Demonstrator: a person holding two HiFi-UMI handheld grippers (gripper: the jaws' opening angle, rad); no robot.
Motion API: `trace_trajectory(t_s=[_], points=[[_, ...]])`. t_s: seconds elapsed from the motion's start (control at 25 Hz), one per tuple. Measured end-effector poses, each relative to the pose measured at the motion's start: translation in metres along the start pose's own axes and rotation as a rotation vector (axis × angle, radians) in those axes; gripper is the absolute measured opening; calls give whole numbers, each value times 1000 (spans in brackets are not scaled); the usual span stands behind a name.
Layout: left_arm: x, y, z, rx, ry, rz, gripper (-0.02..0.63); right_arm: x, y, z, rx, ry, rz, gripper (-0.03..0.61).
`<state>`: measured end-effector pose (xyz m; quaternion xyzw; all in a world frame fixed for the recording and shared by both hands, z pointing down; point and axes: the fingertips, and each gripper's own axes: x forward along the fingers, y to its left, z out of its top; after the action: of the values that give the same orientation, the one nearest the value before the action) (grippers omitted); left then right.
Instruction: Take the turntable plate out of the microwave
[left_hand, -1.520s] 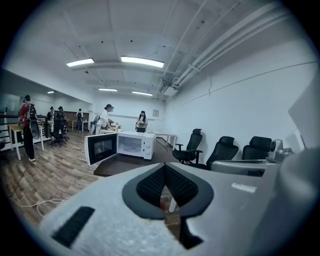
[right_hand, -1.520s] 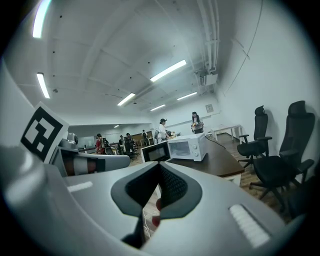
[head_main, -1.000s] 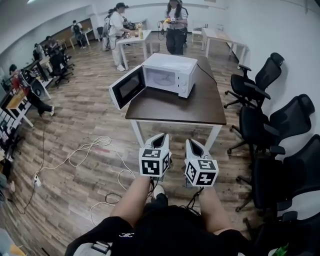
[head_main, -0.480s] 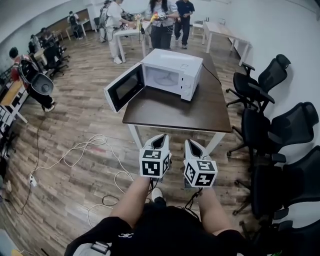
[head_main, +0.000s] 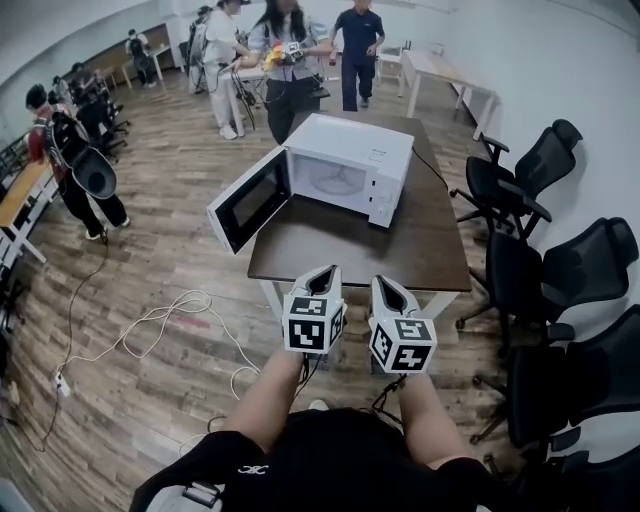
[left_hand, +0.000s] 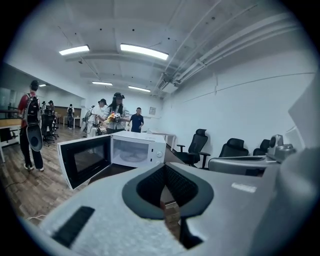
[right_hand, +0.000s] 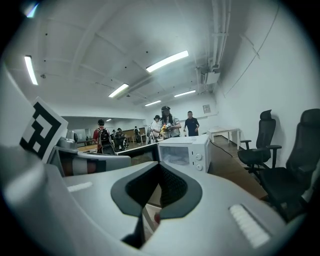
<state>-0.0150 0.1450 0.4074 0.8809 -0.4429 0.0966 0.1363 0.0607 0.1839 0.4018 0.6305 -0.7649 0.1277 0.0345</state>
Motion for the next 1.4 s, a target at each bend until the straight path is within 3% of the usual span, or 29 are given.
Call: trace_trajectory(t_s=[0.52, 0.84, 1.4], points=[[30, 37, -2, -20, 22, -8, 6, 45, -1, -4, 11, 18, -17, 9], [48, 61, 5, -25, 17, 28, 6, 80, 1, 4, -1, 10, 22, 9], [143, 93, 27, -31, 31, -1, 8, 174, -41, 17, 27, 21, 49, 9]])
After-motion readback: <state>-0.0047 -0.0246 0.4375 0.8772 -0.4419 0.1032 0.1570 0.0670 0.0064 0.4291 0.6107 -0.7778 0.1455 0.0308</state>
